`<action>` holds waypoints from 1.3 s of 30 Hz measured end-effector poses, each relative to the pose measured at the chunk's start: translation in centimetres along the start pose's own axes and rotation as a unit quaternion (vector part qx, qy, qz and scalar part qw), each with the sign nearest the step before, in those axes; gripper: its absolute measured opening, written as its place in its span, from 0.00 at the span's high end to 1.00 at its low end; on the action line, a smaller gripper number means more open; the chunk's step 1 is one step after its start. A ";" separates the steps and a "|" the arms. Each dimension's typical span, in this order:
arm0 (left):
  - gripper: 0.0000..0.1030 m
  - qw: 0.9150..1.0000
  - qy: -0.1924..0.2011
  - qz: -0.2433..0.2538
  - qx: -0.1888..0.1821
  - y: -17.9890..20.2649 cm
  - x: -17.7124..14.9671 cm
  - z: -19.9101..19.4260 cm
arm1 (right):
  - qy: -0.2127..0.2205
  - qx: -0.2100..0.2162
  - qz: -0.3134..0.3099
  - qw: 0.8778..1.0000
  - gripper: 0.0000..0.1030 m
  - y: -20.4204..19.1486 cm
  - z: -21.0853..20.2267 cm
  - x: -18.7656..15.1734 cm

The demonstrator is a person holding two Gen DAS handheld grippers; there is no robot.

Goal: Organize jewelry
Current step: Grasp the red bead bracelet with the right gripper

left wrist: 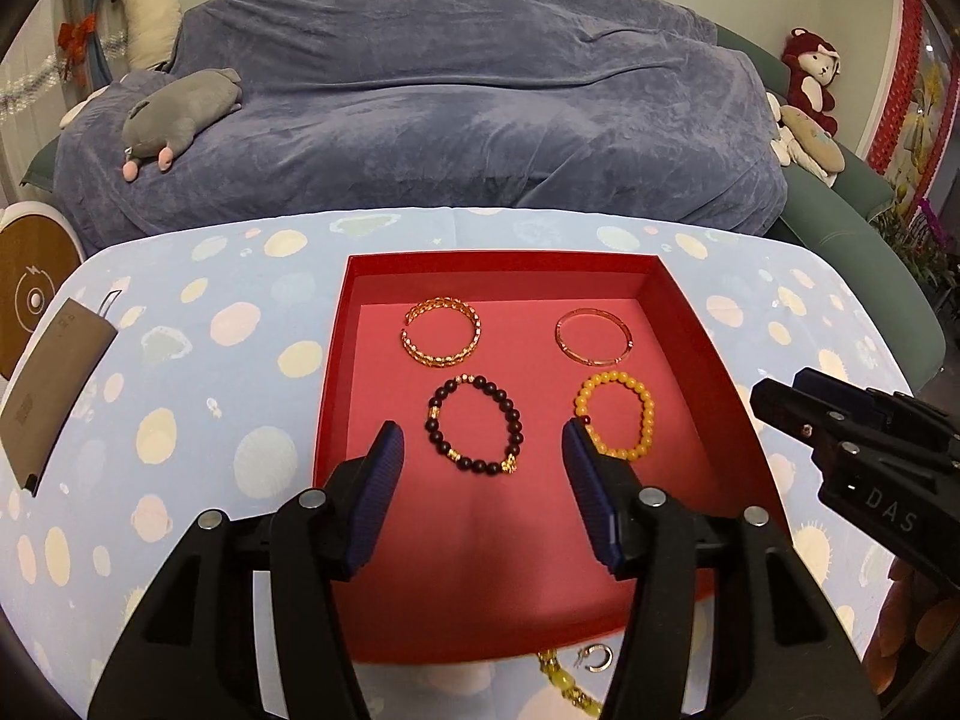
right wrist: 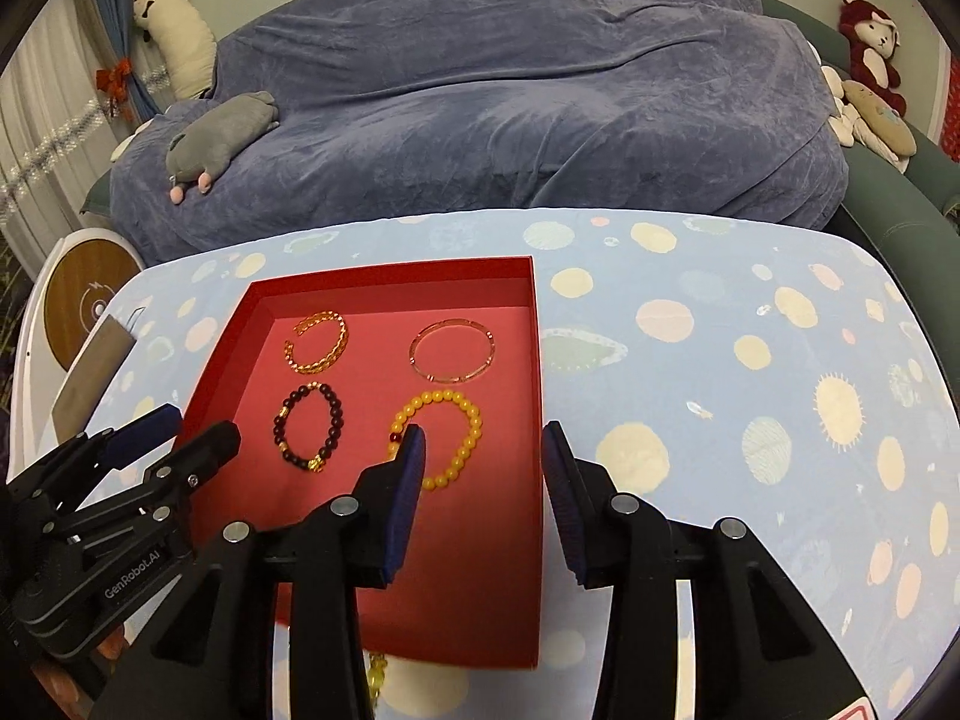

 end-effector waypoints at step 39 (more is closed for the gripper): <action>0.43 0.996 -0.093 0.009 -0.009 1.1 -20.1 -4.7 | -0.104 -0.021 -0.058 0.993 0.75 -3.4 1.1 -19.1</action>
Point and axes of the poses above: each gripper's, at about its wrist camera, not at the fingertips, and z roughly the way its jaws point, y to its right, x to its top, the point moved 4 cm from there along z, roughly the way its jaws point, and after that the axes turned 10 degrees about -y, right-handed, at the moved point
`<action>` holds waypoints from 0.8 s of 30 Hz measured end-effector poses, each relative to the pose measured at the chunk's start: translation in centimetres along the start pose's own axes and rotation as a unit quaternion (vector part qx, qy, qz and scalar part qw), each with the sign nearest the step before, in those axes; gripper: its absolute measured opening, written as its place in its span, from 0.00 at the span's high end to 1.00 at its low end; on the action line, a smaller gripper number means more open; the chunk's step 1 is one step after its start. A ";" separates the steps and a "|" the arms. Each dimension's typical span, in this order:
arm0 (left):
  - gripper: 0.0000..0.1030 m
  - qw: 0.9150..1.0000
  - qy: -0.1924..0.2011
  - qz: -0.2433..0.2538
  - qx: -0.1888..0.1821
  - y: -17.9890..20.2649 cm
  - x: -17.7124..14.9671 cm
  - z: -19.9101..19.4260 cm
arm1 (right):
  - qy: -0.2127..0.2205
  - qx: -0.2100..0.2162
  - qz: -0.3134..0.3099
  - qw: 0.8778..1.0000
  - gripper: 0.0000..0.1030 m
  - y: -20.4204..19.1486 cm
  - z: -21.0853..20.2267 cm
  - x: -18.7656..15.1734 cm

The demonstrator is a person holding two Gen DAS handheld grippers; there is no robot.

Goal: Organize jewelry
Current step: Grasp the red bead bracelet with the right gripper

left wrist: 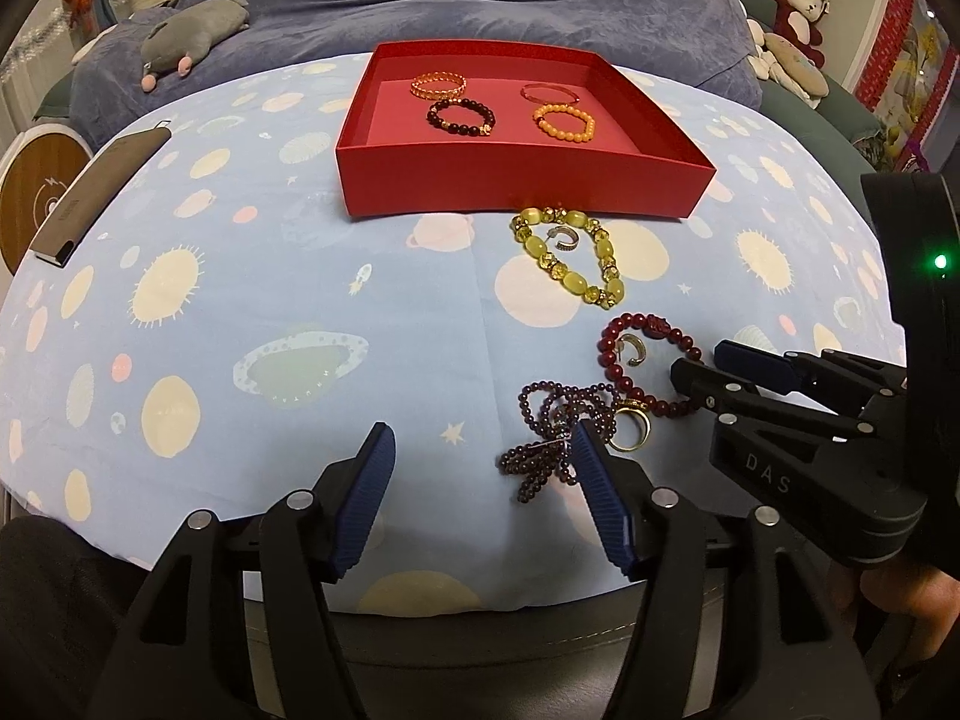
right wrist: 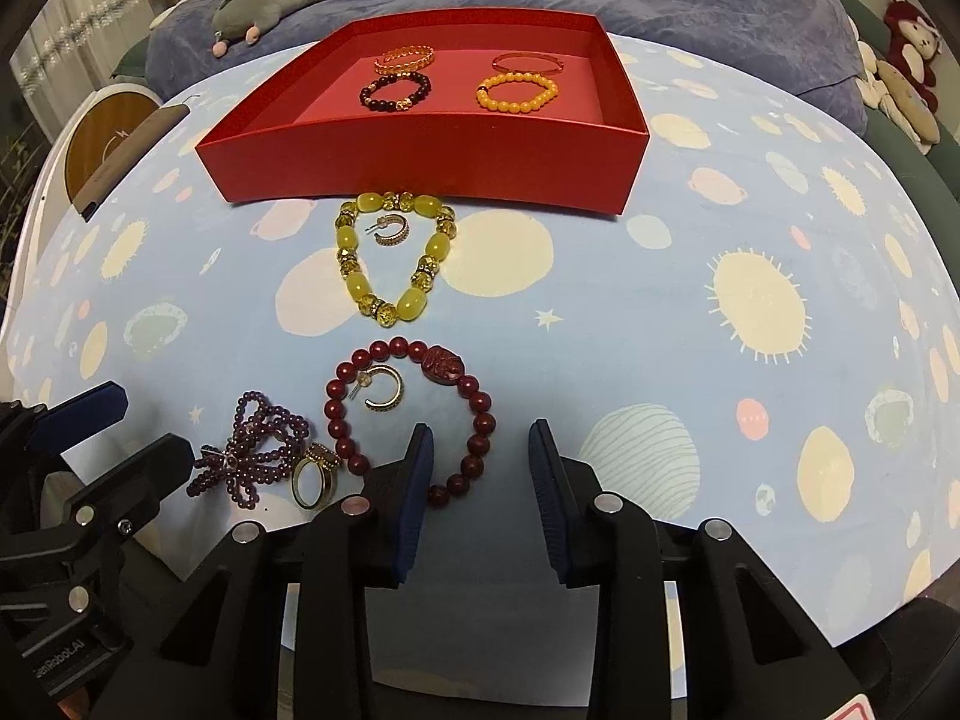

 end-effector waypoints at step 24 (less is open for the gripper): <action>0.71 0.999 -0.026 0.047 -0.012 2.0 -0.5 2.4 | 0.004 0.026 0.037 0.999 0.93 2.4 -1.9 -1.3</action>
Point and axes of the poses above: each gripper's, at about its wrist camera, not at the fingertips, and z roughly the way its jaws point, y to its right, x to its top, the point moved 4 cm from there along z, roughly the way its jaws point, and after that the axes turned 10 degrees about -y, right-handed, at the moved point
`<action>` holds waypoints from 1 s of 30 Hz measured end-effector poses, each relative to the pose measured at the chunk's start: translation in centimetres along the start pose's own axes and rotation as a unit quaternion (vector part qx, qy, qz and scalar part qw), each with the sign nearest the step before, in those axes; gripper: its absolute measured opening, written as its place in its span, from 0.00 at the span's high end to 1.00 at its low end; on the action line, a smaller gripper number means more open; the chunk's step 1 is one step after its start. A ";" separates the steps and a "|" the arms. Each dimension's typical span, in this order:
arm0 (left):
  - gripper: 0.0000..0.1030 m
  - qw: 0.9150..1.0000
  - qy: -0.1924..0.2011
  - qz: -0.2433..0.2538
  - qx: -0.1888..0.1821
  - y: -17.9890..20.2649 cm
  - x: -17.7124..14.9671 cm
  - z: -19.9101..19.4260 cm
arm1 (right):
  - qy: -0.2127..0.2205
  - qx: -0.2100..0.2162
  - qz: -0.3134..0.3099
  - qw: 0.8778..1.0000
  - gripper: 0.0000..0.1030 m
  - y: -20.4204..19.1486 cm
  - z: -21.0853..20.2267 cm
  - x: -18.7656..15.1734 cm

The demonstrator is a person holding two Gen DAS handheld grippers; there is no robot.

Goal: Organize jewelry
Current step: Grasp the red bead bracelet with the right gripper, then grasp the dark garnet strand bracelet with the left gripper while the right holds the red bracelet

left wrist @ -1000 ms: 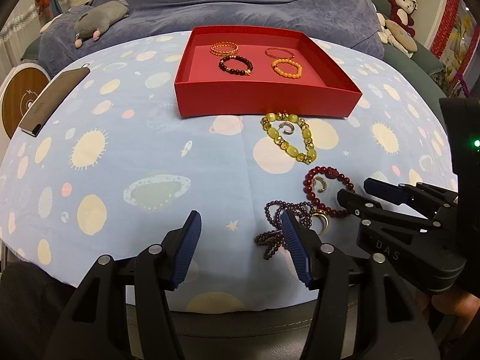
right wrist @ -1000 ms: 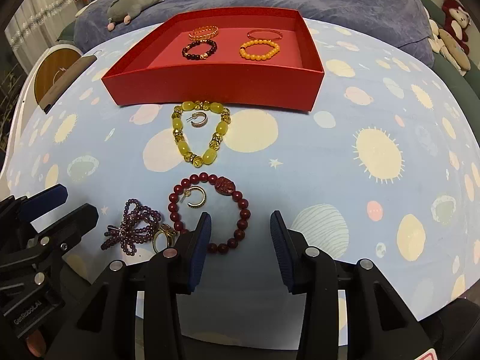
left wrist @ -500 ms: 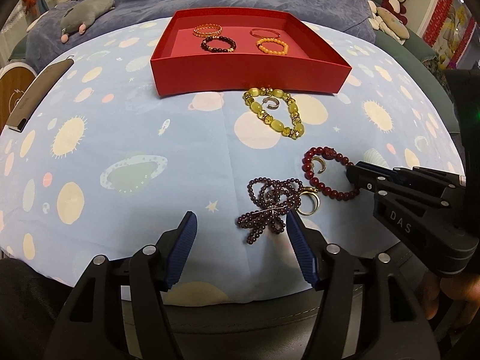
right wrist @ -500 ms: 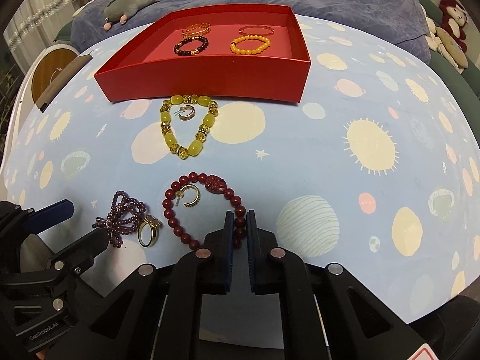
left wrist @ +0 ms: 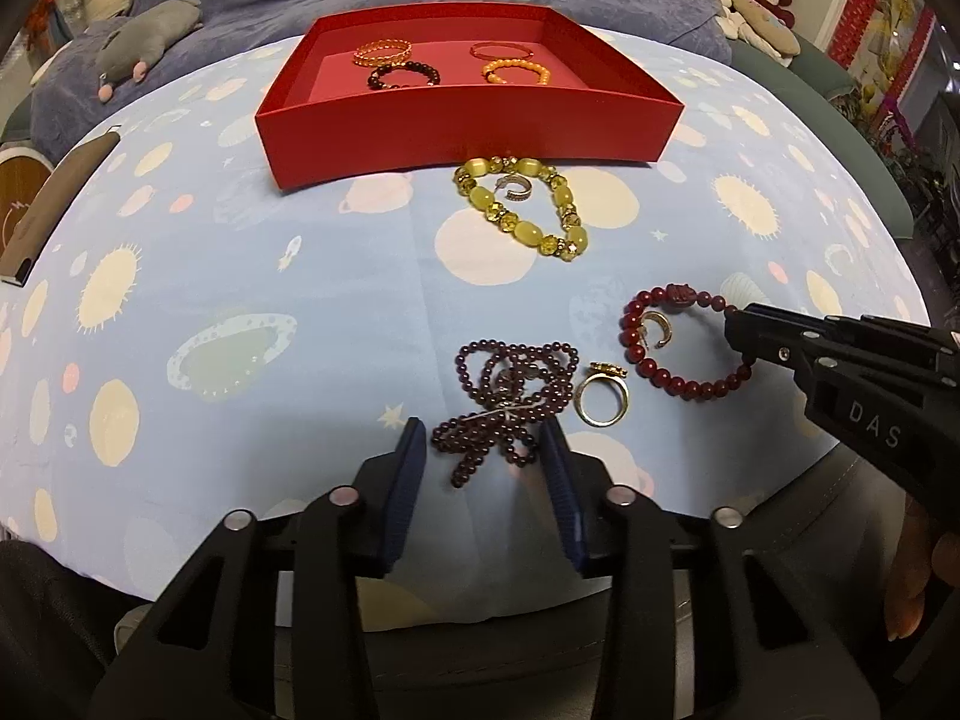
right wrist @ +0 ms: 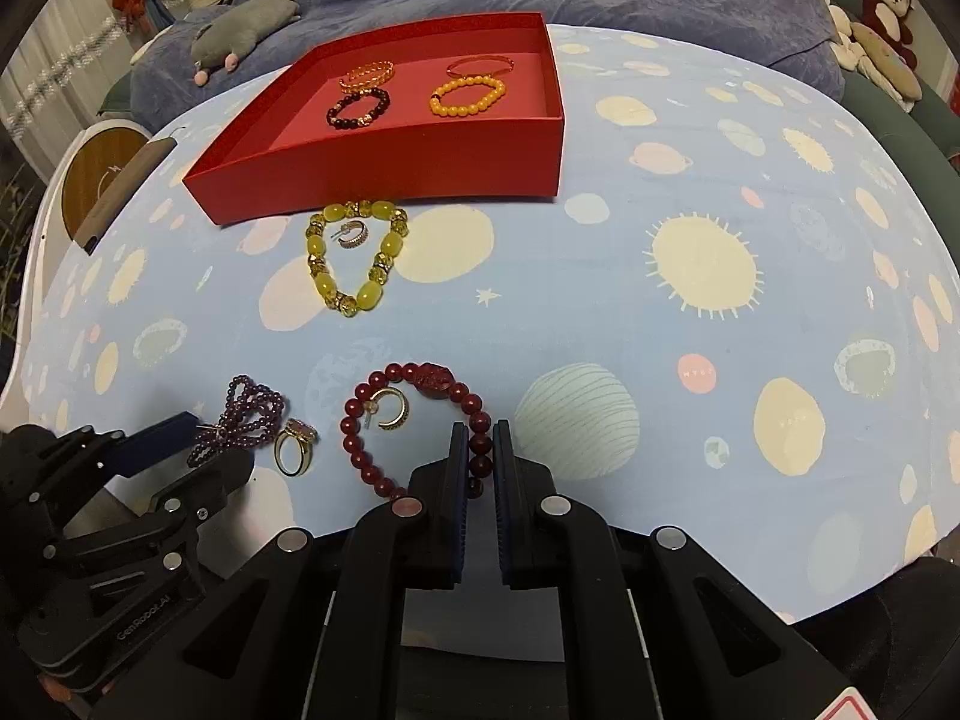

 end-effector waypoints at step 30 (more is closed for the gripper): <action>0.97 0.996 0.053 -0.052 -0.050 -3.6 6.2 -6.1 | 0.085 0.012 -0.023 0.996 0.93 -1.4 -8.2 6.3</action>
Point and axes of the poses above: each gripper's, at about its wrist camera, not at the fingertips, and z roughly the way its jaws point, y to its right, x to its top, the point moved 4 cm from there along z, roughly the way its jaws point, and after that the axes turned 10 degrees about -y, right-handed, at the moved point
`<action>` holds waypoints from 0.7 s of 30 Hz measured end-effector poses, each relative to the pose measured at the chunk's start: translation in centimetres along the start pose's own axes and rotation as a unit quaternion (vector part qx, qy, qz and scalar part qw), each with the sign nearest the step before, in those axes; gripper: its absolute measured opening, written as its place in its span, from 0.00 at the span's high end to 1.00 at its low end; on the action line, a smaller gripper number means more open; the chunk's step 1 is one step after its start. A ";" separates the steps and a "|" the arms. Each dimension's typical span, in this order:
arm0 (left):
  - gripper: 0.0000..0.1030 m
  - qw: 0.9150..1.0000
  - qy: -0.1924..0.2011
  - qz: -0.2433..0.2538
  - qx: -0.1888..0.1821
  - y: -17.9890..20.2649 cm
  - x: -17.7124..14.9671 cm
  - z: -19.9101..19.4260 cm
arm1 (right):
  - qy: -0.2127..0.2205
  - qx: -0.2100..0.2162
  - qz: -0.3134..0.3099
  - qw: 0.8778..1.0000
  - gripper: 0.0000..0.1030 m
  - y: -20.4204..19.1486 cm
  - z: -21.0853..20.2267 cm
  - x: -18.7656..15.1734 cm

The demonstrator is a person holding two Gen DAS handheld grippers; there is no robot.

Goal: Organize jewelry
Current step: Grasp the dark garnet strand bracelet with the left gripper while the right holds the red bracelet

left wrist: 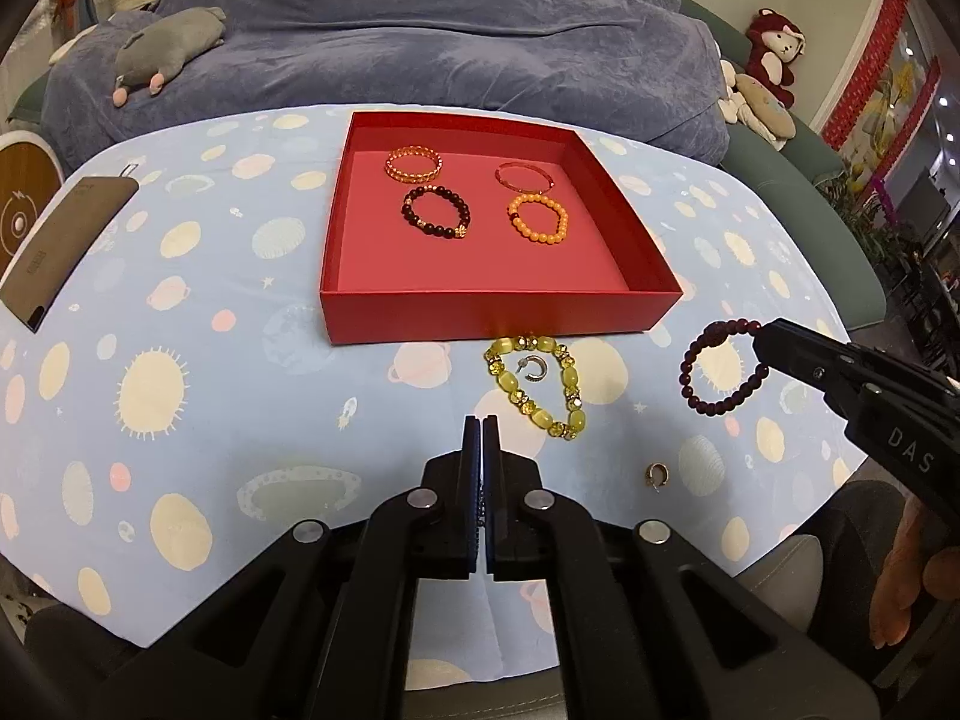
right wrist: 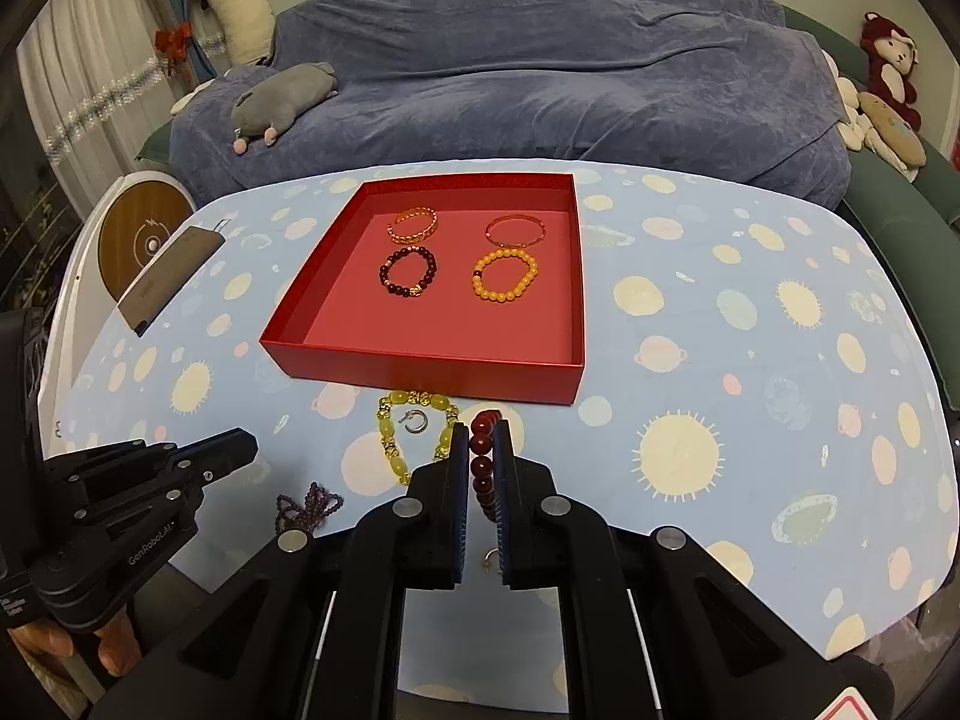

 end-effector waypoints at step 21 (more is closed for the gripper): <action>0.83 0.998 -0.057 0.011 0.035 0.0 -3.7 6.5 | -0.046 0.012 0.013 0.999 0.93 -0.1 3.1 -3.0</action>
Point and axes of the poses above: each gripper's, at about its wrist camera, not at the fingertips, and z roughly the way its jaws point, y to its right, x to its top, the point moved 4 cm from there along z, roughly the way its jaws point, and after that the axes turned 10 degrees about -y, right-handed, at the moved point
